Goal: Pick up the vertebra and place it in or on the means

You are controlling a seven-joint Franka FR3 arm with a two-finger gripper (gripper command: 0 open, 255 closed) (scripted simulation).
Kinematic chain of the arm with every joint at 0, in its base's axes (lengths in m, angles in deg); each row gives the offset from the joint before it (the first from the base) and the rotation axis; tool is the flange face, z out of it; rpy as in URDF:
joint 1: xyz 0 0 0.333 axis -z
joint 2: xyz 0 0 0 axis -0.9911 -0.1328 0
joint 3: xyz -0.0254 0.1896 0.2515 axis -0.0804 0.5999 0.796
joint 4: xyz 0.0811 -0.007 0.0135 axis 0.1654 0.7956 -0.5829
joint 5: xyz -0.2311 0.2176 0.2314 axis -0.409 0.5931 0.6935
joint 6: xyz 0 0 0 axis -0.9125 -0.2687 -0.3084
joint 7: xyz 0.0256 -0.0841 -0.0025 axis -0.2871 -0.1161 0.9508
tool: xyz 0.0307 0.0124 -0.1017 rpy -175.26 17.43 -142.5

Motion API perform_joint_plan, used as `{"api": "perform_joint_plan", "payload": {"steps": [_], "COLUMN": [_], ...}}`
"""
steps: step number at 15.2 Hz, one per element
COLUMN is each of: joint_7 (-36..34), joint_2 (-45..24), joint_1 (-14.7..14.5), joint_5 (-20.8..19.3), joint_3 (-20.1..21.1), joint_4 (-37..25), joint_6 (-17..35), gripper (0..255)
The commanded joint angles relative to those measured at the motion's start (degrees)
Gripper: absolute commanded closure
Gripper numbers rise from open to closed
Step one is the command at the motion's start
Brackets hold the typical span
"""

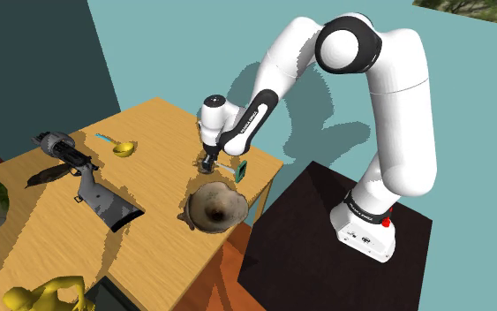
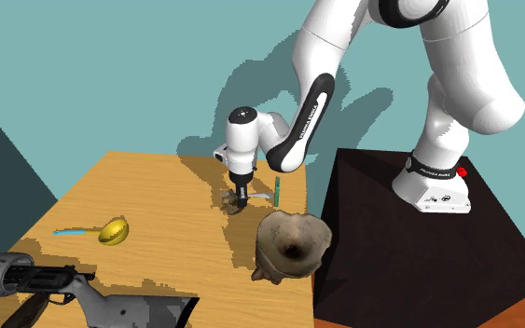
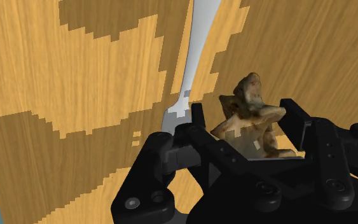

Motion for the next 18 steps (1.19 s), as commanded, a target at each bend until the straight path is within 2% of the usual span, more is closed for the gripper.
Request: {"api": "perform_joint_plan", "payload": {"steps": [1,9,18], "joint_7": [0.00,0.00,2.26], "joint_2": [0.00,-0.01,6.52], "joint_1": [0.00,-0.01,1.74], "joint_5": [0.00,0.00,2.17], "joint_3": [0.00,0.00,2.31], "joint_4": [0.00,0.00,2.03], "joint_6": [0.00,0.01,-4.55], "gripper": [255,255,255]}}
